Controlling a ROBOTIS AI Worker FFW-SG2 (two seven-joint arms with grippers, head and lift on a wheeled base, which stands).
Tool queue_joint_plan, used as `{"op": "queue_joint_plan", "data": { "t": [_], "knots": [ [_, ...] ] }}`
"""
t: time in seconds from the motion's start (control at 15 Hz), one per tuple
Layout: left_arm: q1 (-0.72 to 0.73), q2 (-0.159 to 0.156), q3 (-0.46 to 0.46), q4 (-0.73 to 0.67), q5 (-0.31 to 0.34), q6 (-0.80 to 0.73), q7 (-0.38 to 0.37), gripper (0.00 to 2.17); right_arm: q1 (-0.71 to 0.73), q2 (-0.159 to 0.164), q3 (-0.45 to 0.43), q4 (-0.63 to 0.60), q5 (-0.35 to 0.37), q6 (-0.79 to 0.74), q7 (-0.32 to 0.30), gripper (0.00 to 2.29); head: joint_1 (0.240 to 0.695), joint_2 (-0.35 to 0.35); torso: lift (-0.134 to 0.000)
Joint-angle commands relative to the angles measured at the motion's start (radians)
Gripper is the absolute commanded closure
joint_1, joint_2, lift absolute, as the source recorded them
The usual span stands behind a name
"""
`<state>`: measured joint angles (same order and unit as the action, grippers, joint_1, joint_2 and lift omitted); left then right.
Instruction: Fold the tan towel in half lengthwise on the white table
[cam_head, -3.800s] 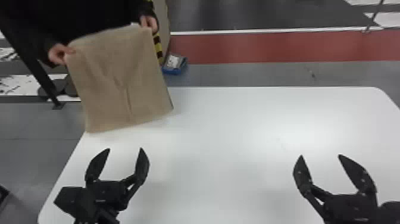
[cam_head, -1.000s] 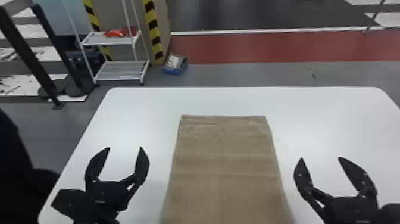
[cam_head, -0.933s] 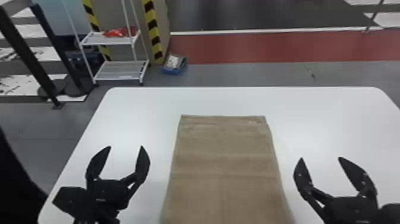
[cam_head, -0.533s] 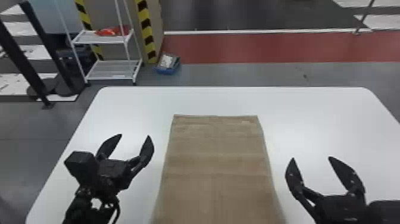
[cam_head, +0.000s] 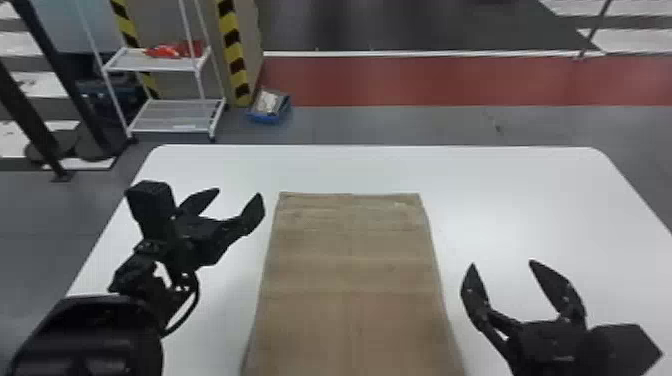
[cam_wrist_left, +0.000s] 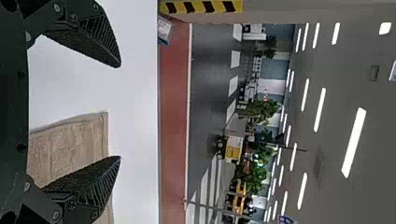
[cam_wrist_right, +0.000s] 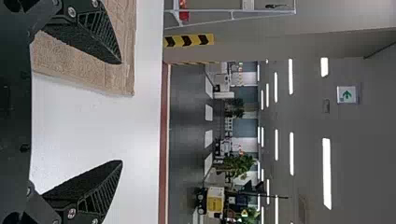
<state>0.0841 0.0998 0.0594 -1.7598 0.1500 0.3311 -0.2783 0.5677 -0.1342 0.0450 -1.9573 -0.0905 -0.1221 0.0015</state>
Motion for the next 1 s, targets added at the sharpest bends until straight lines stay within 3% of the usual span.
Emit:
{"op": "queue_joint_plan", "data": {
  "t": [0.0, 0.27, 0.6, 0.93],
  "knots": [
    [-0.093, -0.002, -0.007, 0.068, -0.007, 0.089, -0.064, 0.21, -0.008, -0.002, 0.004, 0.008, 0.000, 0.005, 0.000, 0.13, 0.695, 0.007, -0.098],
    [-0.234, -0.002, -0.032, 0.212, -0.053, 0.187, -0.188, 0.21, -0.019, -0.015, 0.010, 0.014, -0.005, 0.014, -0.002, 0.13, 0.695, -0.029, -0.098],
    [-0.353, -0.003, -0.098, 0.367, -0.118, 0.187, -0.220, 0.21, -0.035, -0.025, 0.026, 0.025, -0.018, 0.014, -0.002, 0.13, 0.695, -0.053, -0.098],
    [-0.425, -0.005, -0.101, 0.540, -0.161, 0.165, -0.243, 0.21, -0.060, -0.045, 0.038, 0.043, -0.029, 0.036, -0.003, 0.13, 0.695, -0.052, -0.098]
  ]
}}
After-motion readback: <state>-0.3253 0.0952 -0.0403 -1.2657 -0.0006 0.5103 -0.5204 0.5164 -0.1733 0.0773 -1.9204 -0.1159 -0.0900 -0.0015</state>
